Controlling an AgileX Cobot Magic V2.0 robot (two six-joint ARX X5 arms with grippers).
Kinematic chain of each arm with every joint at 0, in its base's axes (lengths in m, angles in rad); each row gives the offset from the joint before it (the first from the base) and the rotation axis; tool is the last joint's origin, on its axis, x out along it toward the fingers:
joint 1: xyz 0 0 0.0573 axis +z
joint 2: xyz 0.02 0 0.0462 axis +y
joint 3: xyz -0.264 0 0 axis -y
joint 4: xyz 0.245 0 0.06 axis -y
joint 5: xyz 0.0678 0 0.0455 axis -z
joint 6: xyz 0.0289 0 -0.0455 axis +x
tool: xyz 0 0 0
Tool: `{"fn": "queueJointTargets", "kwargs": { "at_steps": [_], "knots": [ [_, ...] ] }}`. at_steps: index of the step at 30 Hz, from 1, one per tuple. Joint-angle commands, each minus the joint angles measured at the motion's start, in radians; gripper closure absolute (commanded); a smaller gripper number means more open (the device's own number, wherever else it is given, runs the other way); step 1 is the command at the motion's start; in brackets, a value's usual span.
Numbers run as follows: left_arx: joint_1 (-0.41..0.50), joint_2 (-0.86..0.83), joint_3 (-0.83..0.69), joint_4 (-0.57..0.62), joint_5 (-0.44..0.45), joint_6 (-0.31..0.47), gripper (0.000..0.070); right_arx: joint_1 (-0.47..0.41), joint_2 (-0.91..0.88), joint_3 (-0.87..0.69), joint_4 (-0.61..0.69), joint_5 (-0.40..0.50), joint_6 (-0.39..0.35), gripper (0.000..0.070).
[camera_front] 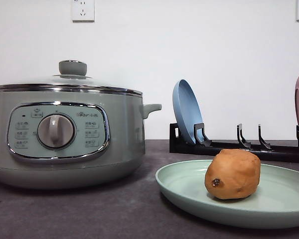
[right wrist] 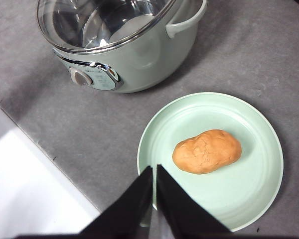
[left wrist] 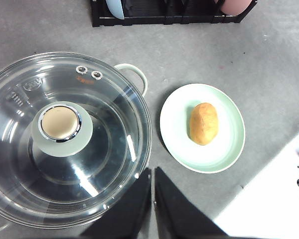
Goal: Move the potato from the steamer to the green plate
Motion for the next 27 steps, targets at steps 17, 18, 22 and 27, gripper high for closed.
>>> {"fn": "queueJointTargets", "kwargs": {
  "at_steps": [17,18,22,27],
  "knots": [
    [0.344,-0.494,-0.406,0.751,-0.015,0.101,0.0700,0.005,0.005,0.018,0.006,0.001,-0.005,0.0700],
    [0.369,-0.533,-0.460,0.787,-0.018,0.103,0.0700,0.005,0.005,0.018,0.006,0.001,-0.005,0.0700],
    [0.443,-0.685,-0.676,0.917,-0.083,0.106,0.0700,0.005,0.005,0.018,0.006,0.001,-0.005,0.0700],
    [0.489,-0.867,-0.952,1.063,-0.122,0.103,0.0700,0.005,0.005,0.018,0.006,0.001,-0.005,0.0700]
  ]
}}
